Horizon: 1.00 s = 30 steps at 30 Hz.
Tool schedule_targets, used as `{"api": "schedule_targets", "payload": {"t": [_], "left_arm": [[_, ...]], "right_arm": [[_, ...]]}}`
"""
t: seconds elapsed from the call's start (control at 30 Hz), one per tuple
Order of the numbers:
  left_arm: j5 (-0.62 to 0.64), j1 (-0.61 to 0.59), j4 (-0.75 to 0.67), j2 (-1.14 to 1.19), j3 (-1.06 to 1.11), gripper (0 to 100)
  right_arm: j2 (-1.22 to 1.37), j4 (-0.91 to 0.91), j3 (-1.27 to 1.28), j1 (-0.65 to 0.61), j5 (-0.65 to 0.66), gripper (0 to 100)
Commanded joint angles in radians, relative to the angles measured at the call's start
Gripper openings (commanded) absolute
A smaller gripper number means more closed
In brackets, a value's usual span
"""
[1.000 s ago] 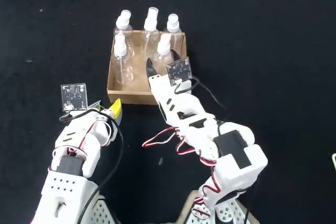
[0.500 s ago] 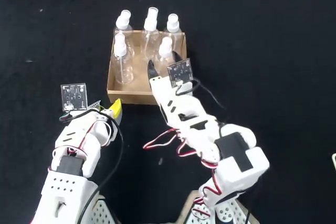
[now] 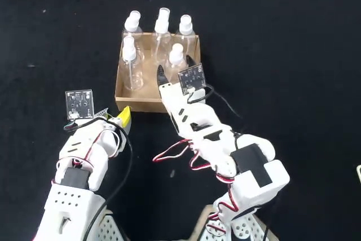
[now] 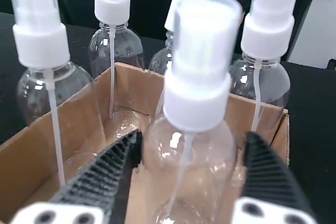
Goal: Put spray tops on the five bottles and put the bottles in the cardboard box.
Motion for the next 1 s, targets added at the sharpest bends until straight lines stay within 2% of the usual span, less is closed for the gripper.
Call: {"api": "schedule_targets", "payload": {"t": [0.0,0.43,0.63,0.97], "left_arm": [[-0.009,0.008,-0.023,-0.011,-0.021,17],[-0.009,0.008,-0.023,-0.011,-0.021,17],[-0.009,0.008,-0.023,-0.011,-0.021,17],[-0.009,0.008,-0.023,-0.011,-0.021,17]], "right_arm": [[-0.054,0.006,-0.001,-0.014,0.008,36.1],[-0.085,0.003,0.033,-0.032,0.006,36.4],[-0.131,0.005,0.035,0.0,0.003,36.4],[-0.435,0.005,0.242,0.015,0.002,36.4]]}}
